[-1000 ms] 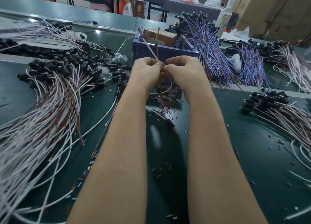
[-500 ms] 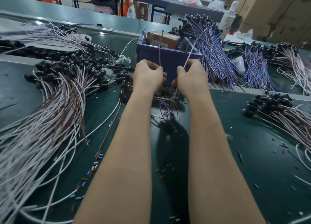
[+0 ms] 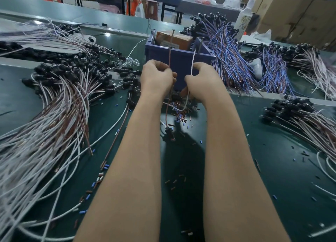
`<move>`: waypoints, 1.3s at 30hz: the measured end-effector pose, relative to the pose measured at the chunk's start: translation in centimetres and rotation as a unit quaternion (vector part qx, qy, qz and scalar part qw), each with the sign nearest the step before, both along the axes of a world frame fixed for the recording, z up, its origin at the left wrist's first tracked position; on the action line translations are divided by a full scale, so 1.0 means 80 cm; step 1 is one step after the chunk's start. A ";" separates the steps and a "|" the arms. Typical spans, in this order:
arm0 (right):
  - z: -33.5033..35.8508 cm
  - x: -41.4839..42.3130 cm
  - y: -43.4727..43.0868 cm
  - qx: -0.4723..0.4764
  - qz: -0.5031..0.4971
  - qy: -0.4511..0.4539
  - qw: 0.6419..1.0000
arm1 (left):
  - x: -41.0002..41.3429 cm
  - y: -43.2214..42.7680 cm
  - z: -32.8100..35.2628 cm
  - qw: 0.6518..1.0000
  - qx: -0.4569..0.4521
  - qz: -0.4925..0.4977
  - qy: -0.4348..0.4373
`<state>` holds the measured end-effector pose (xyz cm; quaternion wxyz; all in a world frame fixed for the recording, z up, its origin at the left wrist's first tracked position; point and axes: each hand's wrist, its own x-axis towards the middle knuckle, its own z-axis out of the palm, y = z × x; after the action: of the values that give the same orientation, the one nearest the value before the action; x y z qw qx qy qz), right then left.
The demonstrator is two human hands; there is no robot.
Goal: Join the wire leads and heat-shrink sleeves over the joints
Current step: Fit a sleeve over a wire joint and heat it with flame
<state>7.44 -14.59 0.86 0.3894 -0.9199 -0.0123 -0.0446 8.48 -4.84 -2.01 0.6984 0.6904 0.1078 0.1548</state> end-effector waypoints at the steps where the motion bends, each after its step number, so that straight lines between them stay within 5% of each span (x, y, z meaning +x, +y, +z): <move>1: 0.001 -0.001 0.000 -0.009 0.003 0.007 1.000 | 0.000 0.000 0.000 1.000 0.002 -0.002 -0.001; 18: 0.020 -0.008 -0.007 0.024 -0.007 0.082 0.996 | -0.002 0.002 -0.001 1.000 -0.021 -0.006 0.010; 39: -0.004 0.007 -0.001 0.024 -0.006 0.002 1.000 | -0.001 0.001 -0.001 1.000 -0.025 0.004 -0.001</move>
<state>8.02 -14.71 0.55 0.4107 -0.9107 -0.0050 -0.0448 8.39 -4.74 -2.11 0.7151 0.6721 0.1137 0.1550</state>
